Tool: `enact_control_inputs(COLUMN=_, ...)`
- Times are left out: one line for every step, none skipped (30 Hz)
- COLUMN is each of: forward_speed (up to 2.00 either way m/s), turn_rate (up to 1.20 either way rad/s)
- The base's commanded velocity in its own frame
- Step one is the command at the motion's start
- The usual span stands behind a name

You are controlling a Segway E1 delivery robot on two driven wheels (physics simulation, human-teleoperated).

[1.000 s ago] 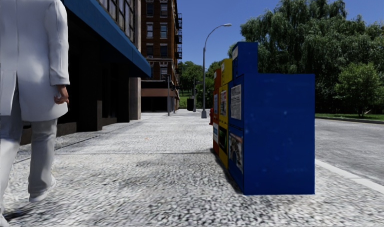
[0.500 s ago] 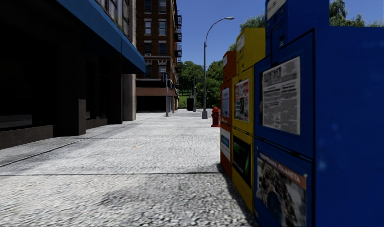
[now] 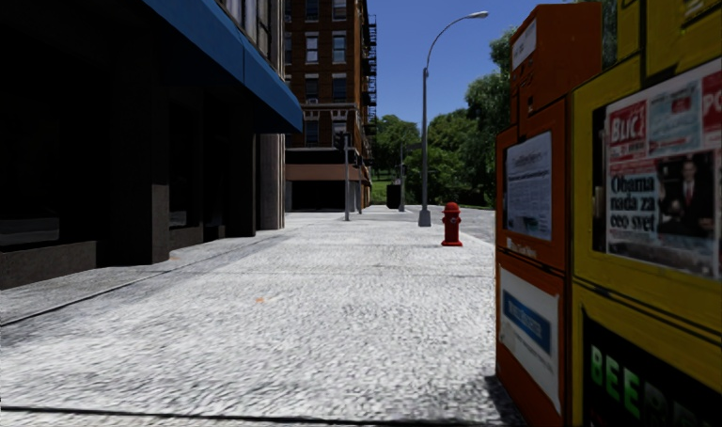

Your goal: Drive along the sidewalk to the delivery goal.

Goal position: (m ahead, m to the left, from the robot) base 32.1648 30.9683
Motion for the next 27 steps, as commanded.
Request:
enact_control_inputs(forward_speed=2.00, turn_rate=0.00)
enact_control_inputs(forward_speed=2.00, turn_rate=0.00)
enact_control_inputs(forward_speed=2.00, turn_rate=0.00)
enact_control_inputs(forward_speed=2.00, turn_rate=0.00)
enact_control_inputs(forward_speed=2.00, turn_rate=0.00)
enact_control_inputs(forward_speed=2.00, turn_rate=0.00)
enact_control_inputs(forward_speed=2.00, turn_rate=0.00)
enact_control_inputs(forward_speed=2.00, turn_rate=0.00)
enact_control_inputs(forward_speed=2.00, turn_rate=0.00)
enact_control_inputs(forward_speed=2.00, turn_rate=0.00)
enact_control_inputs(forward_speed=2.00, turn_rate=0.00)
enact_control_inputs(forward_speed=2.00, turn_rate=0.00)
enact_control_inputs(forward_speed=2.00, turn_rate=0.00)
enact_control_inputs(forward_speed=2.00, turn_rate=0.00)
enact_control_inputs(forward_speed=2.00, turn_rate=0.00)
enact_control_inputs(forward_speed=2.00, turn_rate=0.00)
enact_control_inputs(forward_speed=2.00, turn_rate=0.00)
enact_control_inputs(forward_speed=2.00, turn_rate=0.00)
enact_control_inputs(forward_speed=2.00, turn_rate=0.00)
enact_control_inputs(forward_speed=2.00, turn_rate=0.00)
enact_control_inputs(forward_speed=2.00, turn_rate=0.00)
enact_control_inputs(forward_speed=2.00, turn_rate=0.00)
enact_control_inputs(forward_speed=2.00, turn_rate=0.00)
enact_control_inputs(forward_speed=2.00, turn_rate=0.00)
enact_control_inputs(forward_speed=2.00, turn_rate=0.00)
enact_control_inputs(forward_speed=2.00, turn_rate=0.00)
enact_control_inputs(forward_speed=2.00, turn_rate=0.00)
